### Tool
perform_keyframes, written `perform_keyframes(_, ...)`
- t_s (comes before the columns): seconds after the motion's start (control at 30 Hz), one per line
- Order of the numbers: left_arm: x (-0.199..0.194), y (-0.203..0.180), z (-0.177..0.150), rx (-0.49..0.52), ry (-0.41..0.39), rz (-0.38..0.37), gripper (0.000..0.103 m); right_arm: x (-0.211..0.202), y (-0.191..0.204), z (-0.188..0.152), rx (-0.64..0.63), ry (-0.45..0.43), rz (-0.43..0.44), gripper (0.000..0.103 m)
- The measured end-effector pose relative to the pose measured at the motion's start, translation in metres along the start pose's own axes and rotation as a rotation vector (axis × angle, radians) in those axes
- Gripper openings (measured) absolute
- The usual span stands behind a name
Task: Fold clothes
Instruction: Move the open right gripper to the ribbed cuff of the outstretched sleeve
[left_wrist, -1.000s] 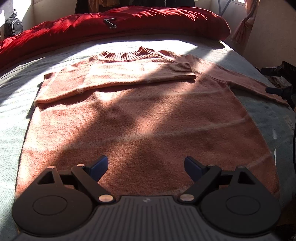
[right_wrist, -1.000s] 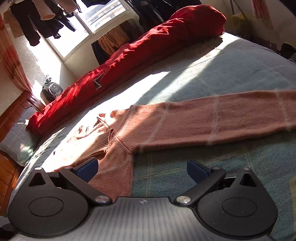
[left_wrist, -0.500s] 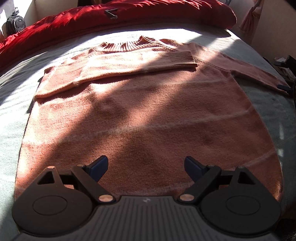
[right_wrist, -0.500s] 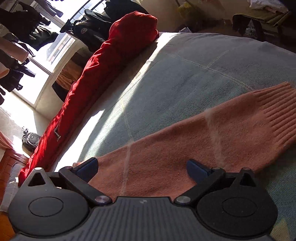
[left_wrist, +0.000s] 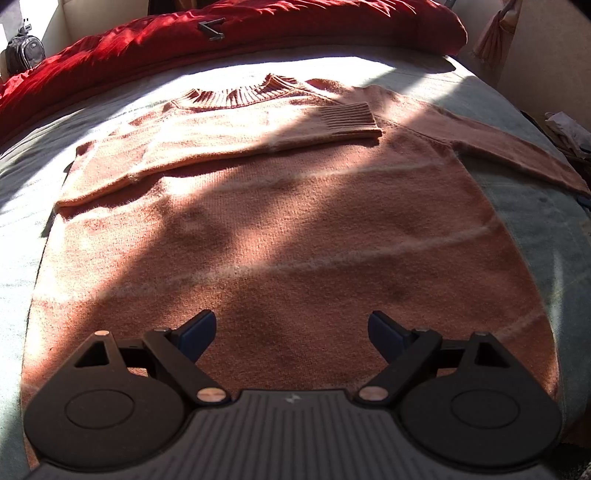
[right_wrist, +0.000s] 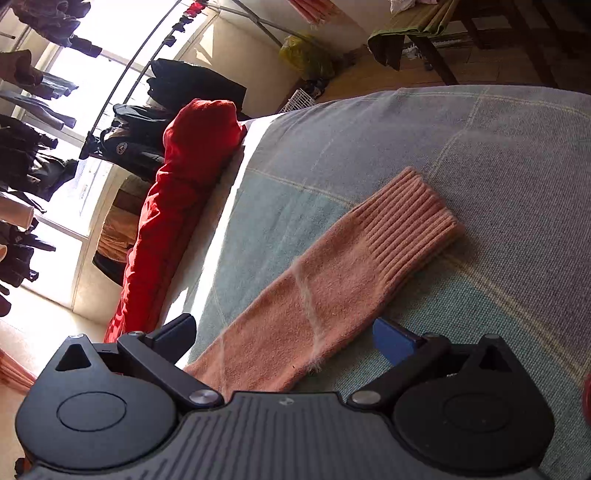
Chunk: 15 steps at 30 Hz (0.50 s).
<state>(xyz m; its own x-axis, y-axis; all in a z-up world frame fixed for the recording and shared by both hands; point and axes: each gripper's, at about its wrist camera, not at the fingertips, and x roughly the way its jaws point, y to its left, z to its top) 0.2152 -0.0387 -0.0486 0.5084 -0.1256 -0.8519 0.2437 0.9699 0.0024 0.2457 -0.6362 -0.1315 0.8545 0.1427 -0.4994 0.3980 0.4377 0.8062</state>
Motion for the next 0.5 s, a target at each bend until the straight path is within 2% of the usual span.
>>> perform_keyframes(0.27,-0.001,-0.005,0.002,0.001,-0.001,0.002,0.089,0.011,-0.021,0.011,0.101,-0.052,0.076,0.103)
perform_keyframes(0.5,-0.004,-0.010,0.003,0.008,0.001,0.015,0.089,0.023,-0.017,0.026,0.084,-0.070,0.067,0.103)
